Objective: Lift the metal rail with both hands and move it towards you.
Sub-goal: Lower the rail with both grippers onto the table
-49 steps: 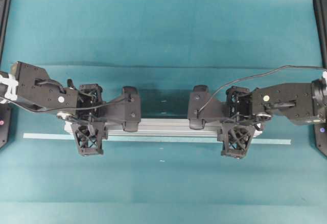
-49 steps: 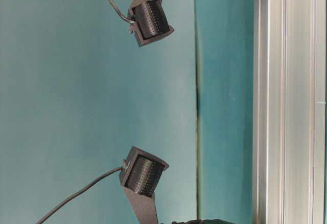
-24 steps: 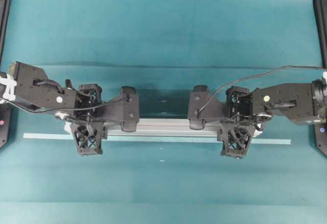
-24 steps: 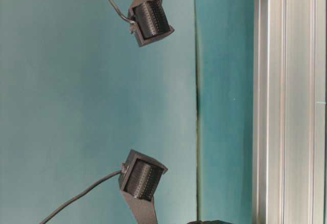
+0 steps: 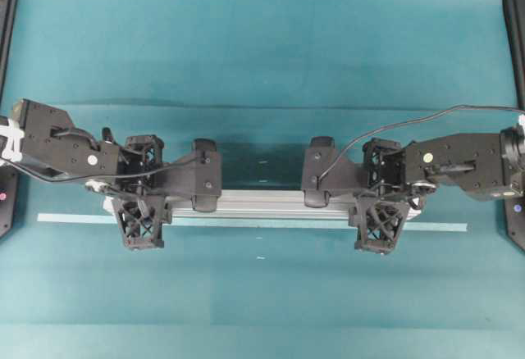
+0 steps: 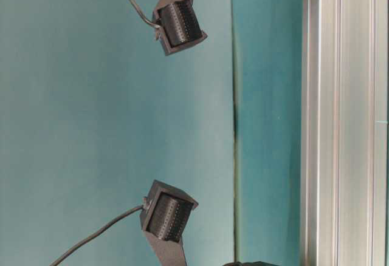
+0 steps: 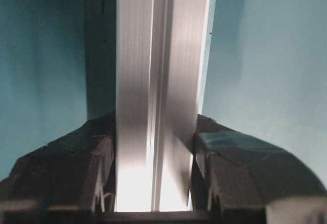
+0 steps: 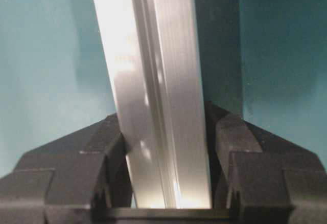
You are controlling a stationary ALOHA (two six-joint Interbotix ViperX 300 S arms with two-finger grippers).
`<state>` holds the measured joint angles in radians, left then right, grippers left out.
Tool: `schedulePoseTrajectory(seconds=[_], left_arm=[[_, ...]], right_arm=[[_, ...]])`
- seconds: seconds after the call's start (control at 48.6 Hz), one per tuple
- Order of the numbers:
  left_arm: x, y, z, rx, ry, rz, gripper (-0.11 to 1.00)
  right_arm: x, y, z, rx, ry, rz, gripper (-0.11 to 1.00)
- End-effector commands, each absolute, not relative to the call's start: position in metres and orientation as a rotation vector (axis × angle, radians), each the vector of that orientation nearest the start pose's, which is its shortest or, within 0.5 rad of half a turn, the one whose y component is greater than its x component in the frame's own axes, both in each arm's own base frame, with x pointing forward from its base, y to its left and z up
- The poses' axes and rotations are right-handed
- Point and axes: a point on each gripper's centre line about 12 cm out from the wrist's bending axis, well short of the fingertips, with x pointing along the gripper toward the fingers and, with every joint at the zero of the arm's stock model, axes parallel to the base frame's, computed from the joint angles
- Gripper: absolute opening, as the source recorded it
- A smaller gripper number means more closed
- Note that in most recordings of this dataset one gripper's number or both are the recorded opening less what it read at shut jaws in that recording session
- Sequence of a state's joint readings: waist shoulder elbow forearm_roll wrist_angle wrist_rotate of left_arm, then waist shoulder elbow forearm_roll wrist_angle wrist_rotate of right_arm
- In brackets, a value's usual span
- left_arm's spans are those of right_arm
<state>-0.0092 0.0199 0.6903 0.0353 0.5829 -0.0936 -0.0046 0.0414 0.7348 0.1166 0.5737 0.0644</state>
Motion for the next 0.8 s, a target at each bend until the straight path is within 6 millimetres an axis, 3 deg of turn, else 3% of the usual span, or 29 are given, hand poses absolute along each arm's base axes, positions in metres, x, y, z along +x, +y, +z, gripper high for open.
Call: schedulePoseTrajectory(seconds=[0.0, 0.082, 0.164, 0.267, 0.349, 0.781], left_arm=[[0.3286, 0.0, 0.1185, -0.049, 1.261, 0.056, 0.28], [0.3266, 0.0, 0.117, -0.062, 1.264, 0.066, 0.31], [0.3241, 0.0, 0.1165, -0.067, 1.268, 0.07, 0.52], [0.3208, -0.0009, 0.1157, -0.059, 1.273, 0.062, 0.82], [0.3195, -0.0009, 0.1148, -0.055, 1.279, 0.06, 0.97], [0.3194, -0.0009, 0.1157, -0.052, 1.278, 0.058, 0.98]], right_arm=[[0.316, 0.0089, 0.0979, 0.234, 1.349, -0.078, 0.48], [0.3152, 0.0097, 0.097, 0.247, 1.354, -0.08, 0.71], [0.3158, 0.0111, 0.0975, 0.266, 1.352, -0.083, 0.9], [0.3161, 0.0129, 0.0976, 0.276, 1.35, -0.086, 0.95], [0.3156, 0.0139, 0.0973, 0.278, 1.352, -0.086, 0.95], [0.3177, 0.0072, 0.1036, 0.257, 1.328, -0.091, 0.96]])
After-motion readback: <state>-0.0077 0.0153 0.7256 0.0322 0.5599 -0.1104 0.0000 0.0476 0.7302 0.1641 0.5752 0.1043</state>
